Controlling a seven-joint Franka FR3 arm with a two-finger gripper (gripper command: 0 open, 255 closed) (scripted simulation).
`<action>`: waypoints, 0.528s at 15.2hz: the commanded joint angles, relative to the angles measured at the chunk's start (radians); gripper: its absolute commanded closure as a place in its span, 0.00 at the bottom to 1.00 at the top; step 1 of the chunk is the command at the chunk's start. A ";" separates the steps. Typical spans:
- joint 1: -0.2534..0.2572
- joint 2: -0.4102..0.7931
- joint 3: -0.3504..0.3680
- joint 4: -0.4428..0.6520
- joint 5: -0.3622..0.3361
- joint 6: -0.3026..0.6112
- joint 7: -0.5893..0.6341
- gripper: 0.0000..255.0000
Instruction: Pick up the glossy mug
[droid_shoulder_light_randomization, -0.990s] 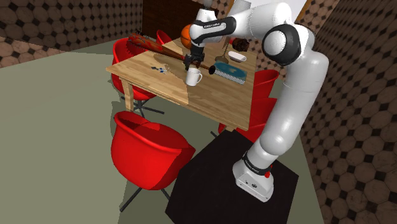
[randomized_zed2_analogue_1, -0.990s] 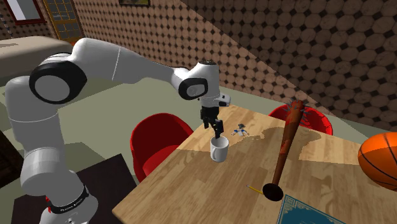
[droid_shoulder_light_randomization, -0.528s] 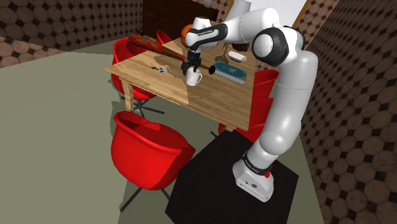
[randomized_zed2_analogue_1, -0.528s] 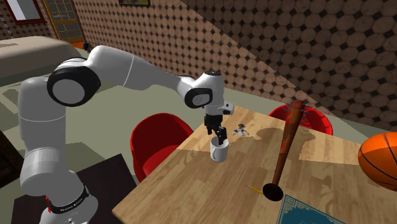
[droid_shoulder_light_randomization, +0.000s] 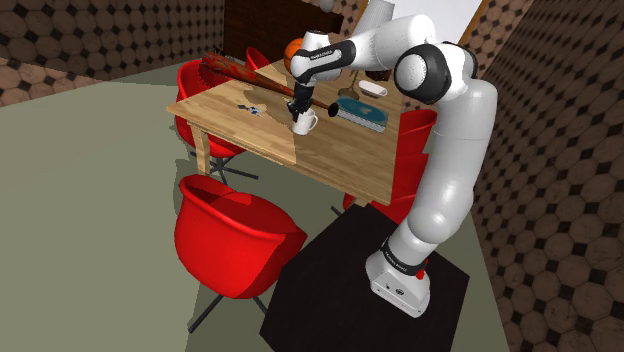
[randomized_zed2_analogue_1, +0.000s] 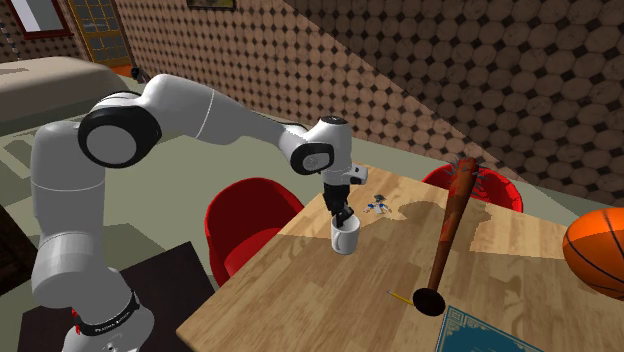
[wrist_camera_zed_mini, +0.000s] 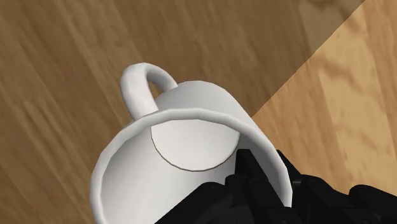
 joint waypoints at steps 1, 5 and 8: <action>0.000 0.000 0.000 0.000 0.000 0.000 0.000 1.00; 0.000 -0.001 0.000 -0.003 0.000 0.002 0.000 1.00; 0.001 -0.017 -0.002 0.015 -0.003 -0.032 0.001 1.00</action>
